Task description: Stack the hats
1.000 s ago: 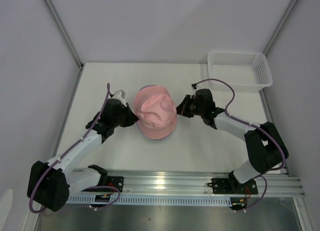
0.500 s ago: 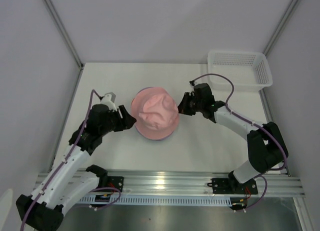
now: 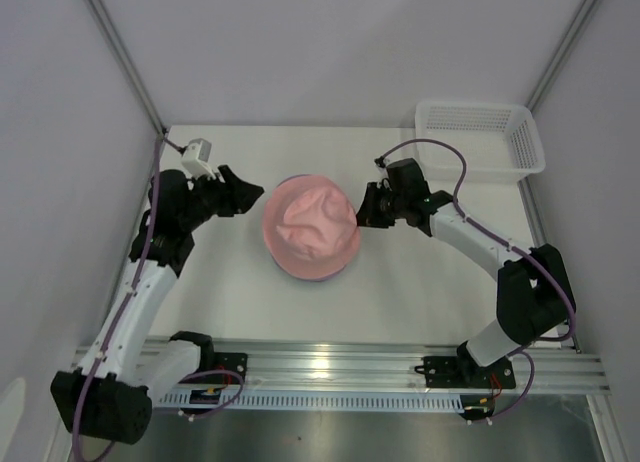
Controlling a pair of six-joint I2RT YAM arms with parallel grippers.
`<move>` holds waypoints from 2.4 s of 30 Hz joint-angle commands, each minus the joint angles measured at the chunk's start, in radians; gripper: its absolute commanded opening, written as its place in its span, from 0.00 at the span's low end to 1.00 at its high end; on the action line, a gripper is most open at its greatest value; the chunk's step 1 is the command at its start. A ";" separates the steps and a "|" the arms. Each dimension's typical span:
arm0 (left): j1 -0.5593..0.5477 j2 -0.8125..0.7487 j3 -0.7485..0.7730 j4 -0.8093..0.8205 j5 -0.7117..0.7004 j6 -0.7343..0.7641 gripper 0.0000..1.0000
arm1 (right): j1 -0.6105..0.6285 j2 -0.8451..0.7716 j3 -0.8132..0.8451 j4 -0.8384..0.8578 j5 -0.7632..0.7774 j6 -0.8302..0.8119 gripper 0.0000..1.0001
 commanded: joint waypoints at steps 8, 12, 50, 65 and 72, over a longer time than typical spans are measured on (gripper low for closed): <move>0.022 0.227 -0.059 0.347 0.289 -0.066 0.63 | 0.007 0.035 0.061 -0.026 -0.037 -0.027 0.14; 0.024 0.239 -0.100 0.381 0.257 -0.067 0.69 | 0.006 0.040 0.071 -0.023 -0.047 -0.018 0.14; 0.022 0.402 -0.154 0.222 0.009 -0.207 0.01 | 0.013 0.097 0.061 -0.030 0.000 0.011 0.08; 0.022 0.310 -0.320 0.326 0.068 -0.179 0.01 | 0.013 0.020 0.037 -0.056 -0.009 0.019 0.14; 0.022 0.201 -0.139 0.134 0.019 -0.095 0.58 | -0.007 -0.055 0.169 -0.141 0.005 -0.036 0.76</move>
